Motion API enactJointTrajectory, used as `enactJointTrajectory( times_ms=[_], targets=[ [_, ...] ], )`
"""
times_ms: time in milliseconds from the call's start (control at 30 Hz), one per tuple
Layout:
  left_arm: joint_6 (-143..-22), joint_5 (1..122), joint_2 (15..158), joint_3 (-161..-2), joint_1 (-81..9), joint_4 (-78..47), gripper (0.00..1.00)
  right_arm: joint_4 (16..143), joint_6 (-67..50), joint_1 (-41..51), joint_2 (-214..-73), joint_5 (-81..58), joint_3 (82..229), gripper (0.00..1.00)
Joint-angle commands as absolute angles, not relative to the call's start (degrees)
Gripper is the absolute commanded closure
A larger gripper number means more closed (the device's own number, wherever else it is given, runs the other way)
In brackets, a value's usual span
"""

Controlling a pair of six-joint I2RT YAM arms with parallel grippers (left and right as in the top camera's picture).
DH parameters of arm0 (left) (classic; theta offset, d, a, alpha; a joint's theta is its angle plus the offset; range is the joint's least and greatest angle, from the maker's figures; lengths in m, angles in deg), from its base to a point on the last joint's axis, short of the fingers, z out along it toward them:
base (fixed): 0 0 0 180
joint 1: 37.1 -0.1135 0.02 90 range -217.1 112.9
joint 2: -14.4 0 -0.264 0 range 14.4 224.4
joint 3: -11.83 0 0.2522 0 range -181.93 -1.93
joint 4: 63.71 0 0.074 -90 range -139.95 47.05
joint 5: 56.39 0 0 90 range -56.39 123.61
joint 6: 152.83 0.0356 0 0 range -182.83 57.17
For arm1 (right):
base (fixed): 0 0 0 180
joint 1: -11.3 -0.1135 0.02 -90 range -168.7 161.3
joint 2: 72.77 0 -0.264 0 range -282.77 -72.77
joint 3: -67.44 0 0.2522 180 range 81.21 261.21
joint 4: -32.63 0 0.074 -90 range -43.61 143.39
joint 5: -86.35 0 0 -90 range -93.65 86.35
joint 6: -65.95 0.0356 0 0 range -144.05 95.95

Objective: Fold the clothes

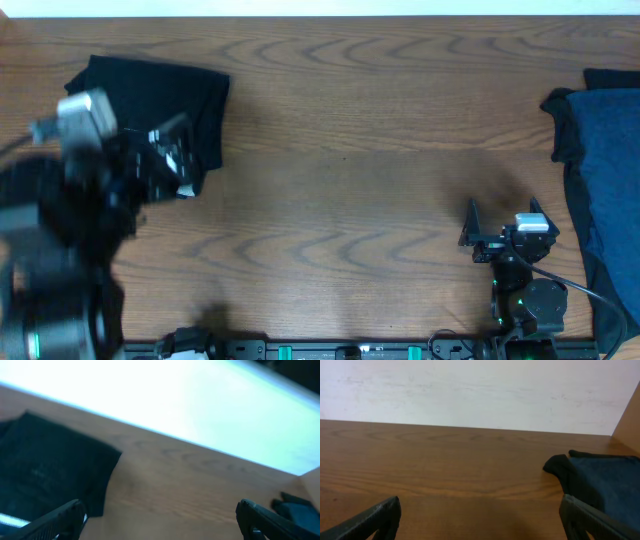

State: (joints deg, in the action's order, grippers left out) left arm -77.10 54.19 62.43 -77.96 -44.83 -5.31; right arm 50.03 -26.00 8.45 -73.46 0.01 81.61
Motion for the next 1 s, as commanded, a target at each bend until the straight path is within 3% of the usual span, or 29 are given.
enactJointTrajectory(
  times_ms=[0, 500, 967],
  targets=[
    [-76.18, 53.69, 55.22, -74.57, -42.93, -5.24, 0.02, 50.25, -26.7, 8.88, -73.09, 0.18, 81.5, 0.01],
    [-77.05, 53.73, 22.44, -49.09, -39.8, -5.26, 0.02, 50.25, -26.7, 8.88, -73.09, 0.18, 81.5, 0.01],
    [-77.03, 53.66, 14.55, -28.19, -39.21, -13.31, 0.02, 50.25, -26.7, 8.88, -73.09, 0.18, 81.5, 0.01]
  ],
)
